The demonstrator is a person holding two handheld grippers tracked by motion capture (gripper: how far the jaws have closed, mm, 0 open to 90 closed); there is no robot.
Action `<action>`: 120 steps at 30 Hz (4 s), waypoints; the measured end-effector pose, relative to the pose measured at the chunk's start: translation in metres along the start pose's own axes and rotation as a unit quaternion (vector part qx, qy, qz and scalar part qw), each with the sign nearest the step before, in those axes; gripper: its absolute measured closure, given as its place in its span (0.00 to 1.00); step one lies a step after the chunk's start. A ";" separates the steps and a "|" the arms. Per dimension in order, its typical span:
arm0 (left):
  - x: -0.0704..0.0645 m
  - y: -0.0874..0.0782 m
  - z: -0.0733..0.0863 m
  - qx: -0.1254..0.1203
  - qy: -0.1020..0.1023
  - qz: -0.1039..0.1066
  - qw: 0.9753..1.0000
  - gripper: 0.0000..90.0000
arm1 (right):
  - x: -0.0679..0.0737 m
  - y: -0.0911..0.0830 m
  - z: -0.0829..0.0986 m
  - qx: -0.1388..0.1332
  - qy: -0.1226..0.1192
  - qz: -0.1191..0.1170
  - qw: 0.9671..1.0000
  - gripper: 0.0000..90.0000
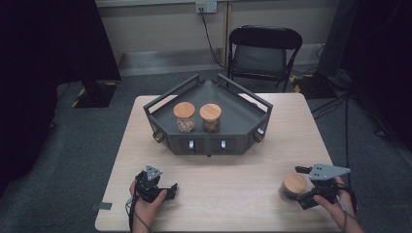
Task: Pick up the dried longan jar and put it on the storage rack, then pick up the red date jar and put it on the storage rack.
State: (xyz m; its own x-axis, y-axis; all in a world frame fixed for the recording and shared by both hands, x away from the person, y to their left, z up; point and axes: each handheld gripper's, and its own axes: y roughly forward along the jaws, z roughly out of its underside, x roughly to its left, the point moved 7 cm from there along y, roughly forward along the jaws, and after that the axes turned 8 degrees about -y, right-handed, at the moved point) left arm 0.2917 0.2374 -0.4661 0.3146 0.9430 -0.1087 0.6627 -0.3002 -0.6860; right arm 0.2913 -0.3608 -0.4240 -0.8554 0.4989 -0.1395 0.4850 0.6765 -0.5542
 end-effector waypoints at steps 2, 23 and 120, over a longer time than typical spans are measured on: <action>0.000 0.000 0.000 0.000 0.000 0.000 1.000 0.00 | 0.001 0.001 0.003 0.000 0.002 0.000 1.000 0.02; 0.000 0.000 0.000 0.000 0.000 0.000 1.000 0.00 | 0.007 0.012 0.026 0.027 0.007 -0.007 1.000 0.02; 0.000 0.000 0.000 0.000 0.000 0.000 1.000 0.00 | 0.016 0.022 0.031 0.023 0.027 0.023 0.999 0.27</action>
State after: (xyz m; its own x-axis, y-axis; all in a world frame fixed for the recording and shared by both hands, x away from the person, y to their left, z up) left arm 0.2917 0.2375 -0.4661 0.3147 0.9429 -0.1090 0.6626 -0.3004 -0.6861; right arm 0.2827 -0.3548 -0.4634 -0.8211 0.5576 -0.1218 0.5132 0.6280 -0.5850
